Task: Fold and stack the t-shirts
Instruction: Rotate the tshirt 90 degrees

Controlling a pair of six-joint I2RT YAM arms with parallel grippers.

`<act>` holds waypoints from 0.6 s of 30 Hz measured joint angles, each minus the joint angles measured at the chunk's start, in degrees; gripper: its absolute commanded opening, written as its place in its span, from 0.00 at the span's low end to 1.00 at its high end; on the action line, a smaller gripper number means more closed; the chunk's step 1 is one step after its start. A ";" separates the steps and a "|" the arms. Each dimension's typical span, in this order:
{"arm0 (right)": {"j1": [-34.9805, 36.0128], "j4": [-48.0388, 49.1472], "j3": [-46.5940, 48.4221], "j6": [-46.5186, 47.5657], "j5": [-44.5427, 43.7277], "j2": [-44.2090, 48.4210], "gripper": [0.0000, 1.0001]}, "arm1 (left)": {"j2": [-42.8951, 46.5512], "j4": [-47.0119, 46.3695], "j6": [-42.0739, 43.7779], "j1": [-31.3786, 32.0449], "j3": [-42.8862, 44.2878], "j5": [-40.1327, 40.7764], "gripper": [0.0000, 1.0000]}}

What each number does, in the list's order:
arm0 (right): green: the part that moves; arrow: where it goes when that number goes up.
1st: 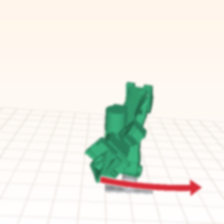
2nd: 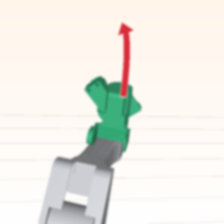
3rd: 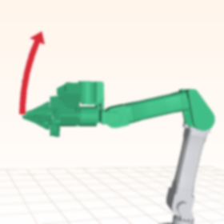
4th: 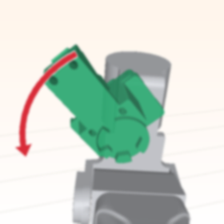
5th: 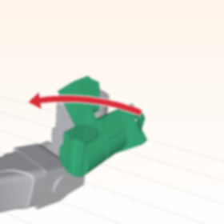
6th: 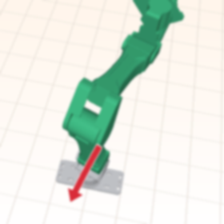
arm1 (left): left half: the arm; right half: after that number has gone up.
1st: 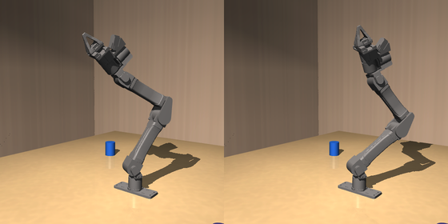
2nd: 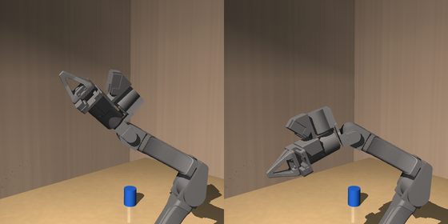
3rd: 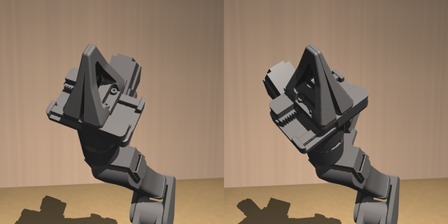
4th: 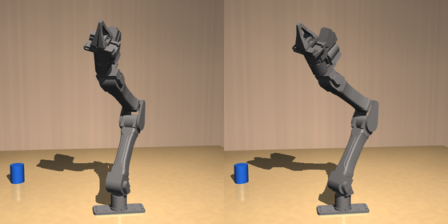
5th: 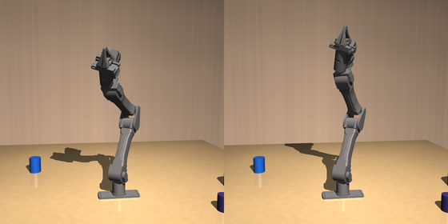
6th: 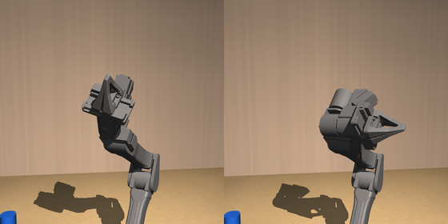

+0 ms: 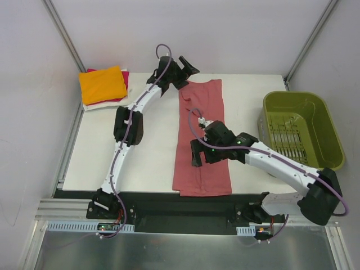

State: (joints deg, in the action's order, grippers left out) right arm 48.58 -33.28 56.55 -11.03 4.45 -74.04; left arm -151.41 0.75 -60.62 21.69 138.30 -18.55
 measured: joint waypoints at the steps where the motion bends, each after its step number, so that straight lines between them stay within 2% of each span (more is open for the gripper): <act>1: 0.00 -0.44 -0.42 -0.44 -1.46 1.62 0.99 | 2.80 0.35 1.31 -0.04 -1.22 -0.28 0.99; 9: -0.07 -3.02 -3.87 -2.93 -8.55 7.37 1.00 | 26.25 3.32 9.73 0.79 -11.21 -3.06 0.99; 10: -0.07 -3.28 -4.28 -3.13 -8.96 7.63 0.99 | 31.50 2.93 11.17 0.98 -14.95 -3.91 0.99; 12: -0.09 -3.52 -4.92 -3.39 -9.75 7.69 1.00 | 35.93 3.10 12.28 1.29 -18.34 -4.85 0.99; 18: -0.70 -3.76 -5.01 -2.99 -11.10 6.78 1.00 | 51.30 3.02 15.10 2.43 -39.87 -8.26 0.99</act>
State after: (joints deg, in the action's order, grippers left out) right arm 47.88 -37.04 51.55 -14.02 -6.66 -67.26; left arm -100.12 3.77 -45.52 24.12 98.43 -26.81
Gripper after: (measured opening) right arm 0.993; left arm 0.993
